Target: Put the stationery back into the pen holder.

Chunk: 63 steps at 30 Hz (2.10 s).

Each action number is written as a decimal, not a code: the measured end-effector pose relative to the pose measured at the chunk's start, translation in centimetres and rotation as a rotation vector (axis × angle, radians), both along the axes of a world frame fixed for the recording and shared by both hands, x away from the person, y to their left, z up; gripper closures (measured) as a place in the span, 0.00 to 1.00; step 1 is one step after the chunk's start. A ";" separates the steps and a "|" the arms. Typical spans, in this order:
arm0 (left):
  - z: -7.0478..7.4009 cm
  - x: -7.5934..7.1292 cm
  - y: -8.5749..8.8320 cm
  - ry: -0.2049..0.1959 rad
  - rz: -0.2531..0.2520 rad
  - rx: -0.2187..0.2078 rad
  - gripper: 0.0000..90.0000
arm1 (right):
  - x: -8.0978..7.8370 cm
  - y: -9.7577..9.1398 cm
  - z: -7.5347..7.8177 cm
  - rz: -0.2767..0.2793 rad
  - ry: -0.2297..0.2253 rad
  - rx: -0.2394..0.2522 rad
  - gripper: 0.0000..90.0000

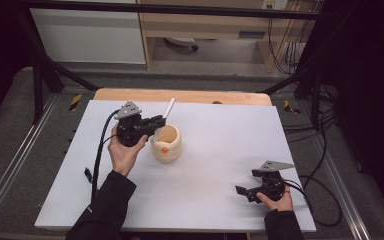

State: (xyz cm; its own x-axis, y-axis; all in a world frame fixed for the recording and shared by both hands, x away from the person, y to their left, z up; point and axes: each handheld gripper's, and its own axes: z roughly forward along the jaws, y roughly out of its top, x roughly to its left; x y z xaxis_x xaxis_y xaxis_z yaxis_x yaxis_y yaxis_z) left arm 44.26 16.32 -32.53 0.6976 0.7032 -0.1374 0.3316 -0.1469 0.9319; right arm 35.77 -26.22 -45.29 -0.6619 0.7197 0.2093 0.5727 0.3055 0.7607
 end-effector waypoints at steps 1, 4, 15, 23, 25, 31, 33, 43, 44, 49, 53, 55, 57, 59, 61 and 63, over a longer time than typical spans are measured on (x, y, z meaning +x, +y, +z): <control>-0.1 0.2 -0.1 0.000 0.002 -0.002 0.87 | 0.0 0.0 0.0 0.000 -0.001 0.001 0.01; -0.2 0.7 -0.4 0.001 0.009 0.005 0.87 | 0.0 0.0 0.0 0.000 0.002 0.003 0.01; -1.5 2.1 -1.2 0.008 0.028 0.022 0.87 | 0.0 0.0 0.0 0.001 -0.001 0.001 0.01; -2.9 2.9 -1.7 0.019 0.028 0.033 0.87 | 0.0 0.0 0.0 0.001 -0.001 0.002 0.01; -3.2 3.0 -1.9 0.020 0.026 0.047 0.87 | 0.0 0.0 0.0 0.002 0.001 -0.001 0.01; -4.0 3.1 -2.3 0.018 0.016 0.061 0.87 | 0.0 0.0 0.0 0.001 -0.002 0.003 0.01; -4.3 3.1 -2.4 0.023 0.016 0.063 0.87 | 0.0 0.0 0.0 0.002 -0.002 0.003 0.01; -5.7 2.6 -1.9 0.032 0.012 0.078 0.87 | 0.0 0.0 0.0 0.002 -0.002 0.001 0.01; -5.8 2.5 -1.8 0.035 0.013 0.074 0.87 | 0.0 0.0 0.0 0.002 -0.002 0.002 0.01; -6.1 2.5 -1.4 0.044 0.009 0.073 0.87 | 0.0 0.0 0.0 0.003 0.001 0.001 0.01; -6.1 2.4 -1.6 0.045 0.001 0.074 0.87 | 0.0 0.0 0.0 0.003 0.000 0.000 0.01; -6.2 2.5 -1.8 0.044 0.001 0.077 0.87 | 0.0 0.0 0.0 0.003 0.003 0.003 0.01; -6.4 2.6 -1.8 0.044 -0.001 0.079 0.87 | 0.0 0.0 0.0 0.004 0.000 0.001 0.01; -6.5 2.7 -1.9 0.041 -0.001 0.081 0.87 | 0.0 0.0 0.0 0.003 0.000 0.000 0.01; -6.7 2.8 -1.9 0.036 0.006 0.087 0.87 | 0.0 0.0 0.0 0.004 0.000 -0.001 0.01; -6.8 2.9 -2.0 0.031 0.006 0.083 0.87 | 0.0 0.0 0.0 0.005 0.000 0.000 0.01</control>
